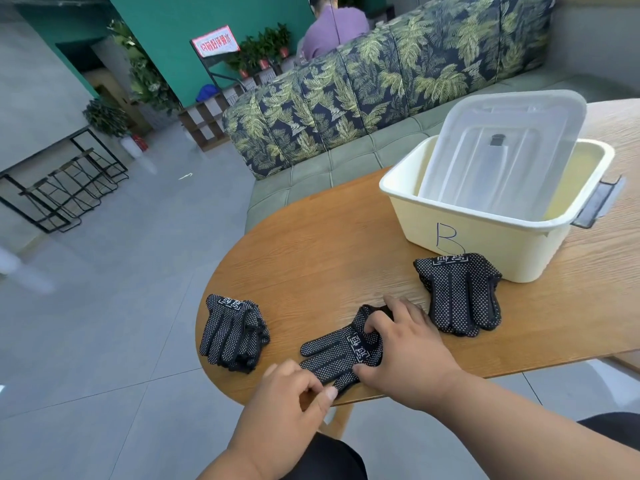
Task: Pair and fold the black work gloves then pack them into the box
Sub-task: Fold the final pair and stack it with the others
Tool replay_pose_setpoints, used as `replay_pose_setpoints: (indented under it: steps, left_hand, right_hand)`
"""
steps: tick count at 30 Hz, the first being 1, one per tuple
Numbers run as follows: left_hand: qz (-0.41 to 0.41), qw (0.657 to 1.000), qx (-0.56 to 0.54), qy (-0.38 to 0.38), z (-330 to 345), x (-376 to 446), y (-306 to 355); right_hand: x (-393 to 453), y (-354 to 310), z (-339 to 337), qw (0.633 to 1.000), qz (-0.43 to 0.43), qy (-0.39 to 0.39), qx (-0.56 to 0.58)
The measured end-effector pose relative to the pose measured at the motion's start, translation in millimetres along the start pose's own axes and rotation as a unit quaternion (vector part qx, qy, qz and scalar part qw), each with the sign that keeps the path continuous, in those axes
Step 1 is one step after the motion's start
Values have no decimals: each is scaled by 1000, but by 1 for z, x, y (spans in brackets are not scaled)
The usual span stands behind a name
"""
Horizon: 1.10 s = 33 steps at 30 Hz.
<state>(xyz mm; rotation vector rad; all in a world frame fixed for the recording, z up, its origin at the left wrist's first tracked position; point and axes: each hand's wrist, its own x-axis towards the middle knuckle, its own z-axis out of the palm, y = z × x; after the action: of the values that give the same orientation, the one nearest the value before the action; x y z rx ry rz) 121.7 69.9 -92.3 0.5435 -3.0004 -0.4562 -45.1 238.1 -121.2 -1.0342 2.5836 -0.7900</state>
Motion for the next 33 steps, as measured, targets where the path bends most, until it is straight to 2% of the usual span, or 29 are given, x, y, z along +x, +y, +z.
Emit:
replay_pose_setpoints:
  steps: [7, 13, 16, 18, 20, 21, 26, 33]
  left_hand:
    - [-83, 996, -22, 6, 9, -4, 18]
    - [-138, 988, -61, -32, -1, 2, 24]
    - [-178, 965, -180, -62, -8, 4, 26]
    - [-204, 936, -273, -85, -13, 7, 28]
    - [-210, 906, -346, -123, -15, 10, 28]
    - [-201, 904, -350, -141, -16, 11, 27]
    - [-121, 960, -196, -159, -6, 14, 21]
    - [-117, 966, -222, -64, 0, 28, 26]
  right_hand:
    - [0, -1, 0, 1000, -1, 7, -8]
    - [-2, -1, -1, 1000, -4, 4, -6]
    - [-2, -1, -1, 1000, -4, 7, -4]
    - [-2, -1, -1, 1000, -3, 8, -5]
    - [-2, -1, -1, 1000, -3, 8, -6]
    - [-2, -1, -1, 1000, -3, 7, -6]
    - [-2, 0, -1, 1000, -3, 6, -3]
    - [-2, 0, -1, 1000, -9, 7, -4]
